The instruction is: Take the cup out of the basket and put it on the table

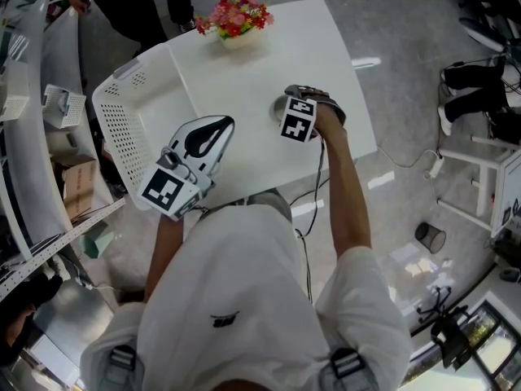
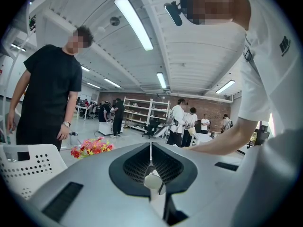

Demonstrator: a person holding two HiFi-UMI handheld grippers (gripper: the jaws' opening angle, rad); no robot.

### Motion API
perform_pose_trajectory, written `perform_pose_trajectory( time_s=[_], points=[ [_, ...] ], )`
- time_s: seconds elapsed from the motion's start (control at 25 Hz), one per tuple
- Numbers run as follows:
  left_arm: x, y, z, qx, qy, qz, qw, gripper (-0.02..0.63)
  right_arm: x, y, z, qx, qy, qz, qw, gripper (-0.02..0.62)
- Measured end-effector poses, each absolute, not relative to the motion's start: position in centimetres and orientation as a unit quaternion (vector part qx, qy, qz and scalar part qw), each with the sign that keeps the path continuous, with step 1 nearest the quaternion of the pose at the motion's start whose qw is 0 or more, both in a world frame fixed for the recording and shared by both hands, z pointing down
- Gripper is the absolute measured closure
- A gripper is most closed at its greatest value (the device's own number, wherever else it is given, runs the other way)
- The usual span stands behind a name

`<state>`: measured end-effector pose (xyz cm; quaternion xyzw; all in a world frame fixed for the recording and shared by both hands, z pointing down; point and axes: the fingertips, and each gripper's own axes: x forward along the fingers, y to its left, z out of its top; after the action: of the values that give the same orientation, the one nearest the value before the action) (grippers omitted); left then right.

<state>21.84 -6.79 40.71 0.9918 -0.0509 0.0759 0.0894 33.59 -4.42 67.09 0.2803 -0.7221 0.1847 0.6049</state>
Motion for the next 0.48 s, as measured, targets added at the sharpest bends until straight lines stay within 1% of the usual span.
perform_pose_trajectory(
  time_s=[0.48],
  points=[
    [23.0,-6.1,41.0,0.992,-0.030,0.081,0.088,0.586,33.4,-4.4,66.8,0.295,-0.739,0.170,0.581,0.173]
  ],
)
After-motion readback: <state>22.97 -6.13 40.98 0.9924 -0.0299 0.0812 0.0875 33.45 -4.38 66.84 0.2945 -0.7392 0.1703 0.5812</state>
